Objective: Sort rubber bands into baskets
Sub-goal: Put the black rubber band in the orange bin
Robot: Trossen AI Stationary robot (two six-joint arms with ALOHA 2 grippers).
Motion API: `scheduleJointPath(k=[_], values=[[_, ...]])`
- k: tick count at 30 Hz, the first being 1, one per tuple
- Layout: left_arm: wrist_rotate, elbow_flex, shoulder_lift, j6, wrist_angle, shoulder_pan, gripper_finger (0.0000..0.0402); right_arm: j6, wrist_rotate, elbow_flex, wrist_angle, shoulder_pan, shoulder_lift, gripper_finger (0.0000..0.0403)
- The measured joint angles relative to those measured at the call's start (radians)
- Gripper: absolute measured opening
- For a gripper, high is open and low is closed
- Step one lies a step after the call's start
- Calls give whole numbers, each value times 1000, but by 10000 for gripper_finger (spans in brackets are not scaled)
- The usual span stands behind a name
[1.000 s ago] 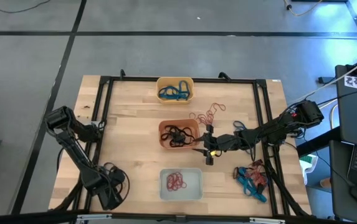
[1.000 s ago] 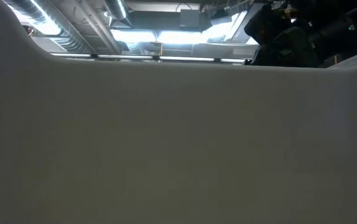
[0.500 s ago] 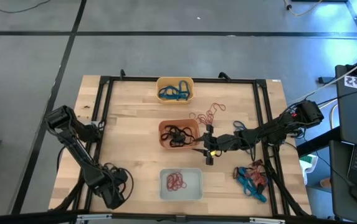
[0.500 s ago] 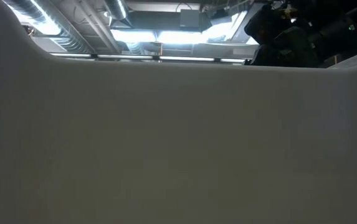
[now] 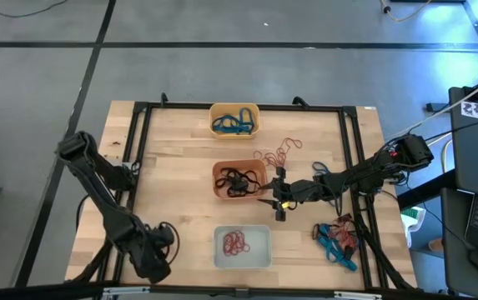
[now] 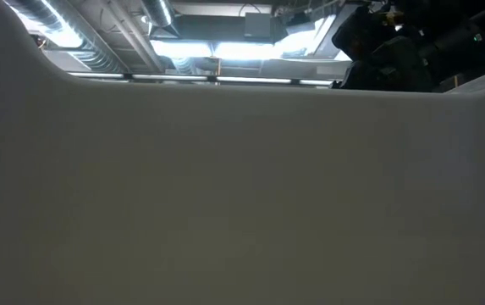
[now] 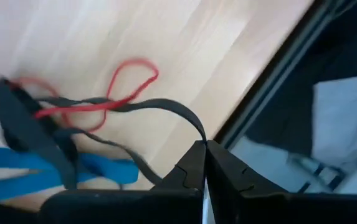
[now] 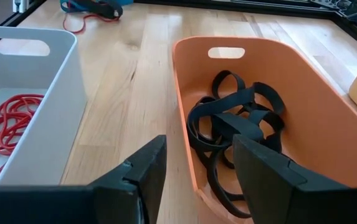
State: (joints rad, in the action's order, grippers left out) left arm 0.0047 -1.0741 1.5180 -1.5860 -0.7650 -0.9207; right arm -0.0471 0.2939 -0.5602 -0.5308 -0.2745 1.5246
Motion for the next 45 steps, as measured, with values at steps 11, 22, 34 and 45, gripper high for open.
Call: scheduleJointPath(k=[11,22,34,45], values=[[-267,-1,-173,107,-10,0,6,0,0,0,0,0,0,182],[-491,-1,-250,220,-12,0,6,0,0,0,1,0,0,182],[-561,-1,-247,404,20,144,6,0,0,0,1,0,0,182],[-587,-1,-247,720,267,335,7,0,0,0,1,0,0,182]])
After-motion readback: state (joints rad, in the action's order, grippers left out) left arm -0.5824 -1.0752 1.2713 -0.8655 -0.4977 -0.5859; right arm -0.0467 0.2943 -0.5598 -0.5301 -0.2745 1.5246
